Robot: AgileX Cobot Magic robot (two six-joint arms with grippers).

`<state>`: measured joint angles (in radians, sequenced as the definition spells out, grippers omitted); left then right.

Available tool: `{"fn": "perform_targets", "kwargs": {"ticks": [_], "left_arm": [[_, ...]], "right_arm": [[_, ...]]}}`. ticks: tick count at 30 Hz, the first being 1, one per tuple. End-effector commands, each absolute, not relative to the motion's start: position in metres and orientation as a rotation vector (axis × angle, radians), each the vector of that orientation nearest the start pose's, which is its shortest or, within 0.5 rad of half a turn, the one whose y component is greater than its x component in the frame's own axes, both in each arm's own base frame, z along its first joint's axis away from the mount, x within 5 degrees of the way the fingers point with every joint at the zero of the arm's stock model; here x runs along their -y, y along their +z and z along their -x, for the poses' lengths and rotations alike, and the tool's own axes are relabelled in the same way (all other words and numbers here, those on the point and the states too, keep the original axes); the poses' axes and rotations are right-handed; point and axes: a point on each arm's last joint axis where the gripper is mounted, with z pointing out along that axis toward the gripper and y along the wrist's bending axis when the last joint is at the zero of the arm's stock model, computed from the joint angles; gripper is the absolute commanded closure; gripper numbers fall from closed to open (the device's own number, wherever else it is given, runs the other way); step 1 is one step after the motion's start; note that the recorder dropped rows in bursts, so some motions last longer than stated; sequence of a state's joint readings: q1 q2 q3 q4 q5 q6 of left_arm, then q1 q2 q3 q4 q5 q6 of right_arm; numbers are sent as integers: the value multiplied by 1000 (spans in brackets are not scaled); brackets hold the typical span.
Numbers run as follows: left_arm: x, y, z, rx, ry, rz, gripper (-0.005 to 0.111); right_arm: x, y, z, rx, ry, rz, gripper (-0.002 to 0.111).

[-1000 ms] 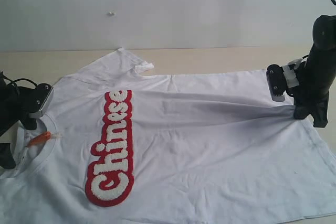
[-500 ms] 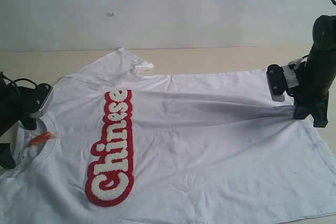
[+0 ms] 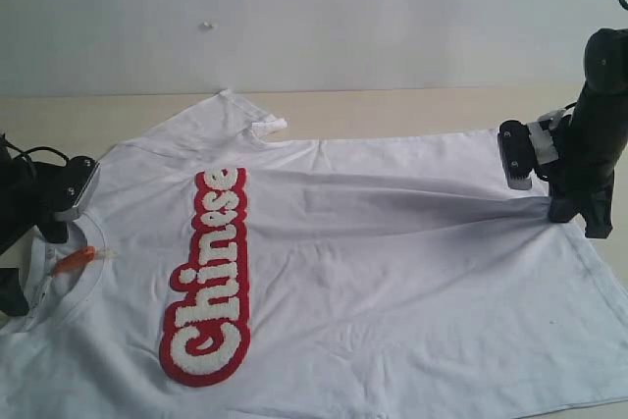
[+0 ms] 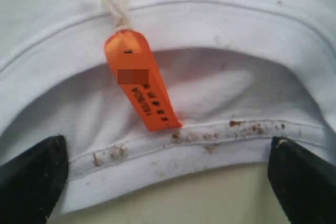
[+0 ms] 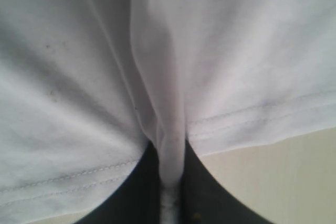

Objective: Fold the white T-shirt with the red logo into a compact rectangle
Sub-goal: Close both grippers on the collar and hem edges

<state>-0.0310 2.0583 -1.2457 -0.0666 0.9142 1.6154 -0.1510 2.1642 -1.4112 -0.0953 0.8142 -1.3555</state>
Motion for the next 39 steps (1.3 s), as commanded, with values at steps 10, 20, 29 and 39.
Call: {"fn": "perform_targets", "kwargs": {"ticks": [10, 20, 29, 39], "left_arm": [[10, 102, -359, 2160, 145, 2208, 27], [10, 103, -355, 2112, 185, 2210, 105], [10, 103, -354, 2119, 202, 2190, 105], [11, 107, -353, 2216, 207, 2078, 105]], "right_arm": [[69, 91, -403, -2513, -175, 1866, 106], [69, 91, -403, -2513, -175, 1866, 106], [69, 91, -403, -2513, -175, 1866, 106], [69, 91, -403, -2513, -175, 1866, 106]]}}
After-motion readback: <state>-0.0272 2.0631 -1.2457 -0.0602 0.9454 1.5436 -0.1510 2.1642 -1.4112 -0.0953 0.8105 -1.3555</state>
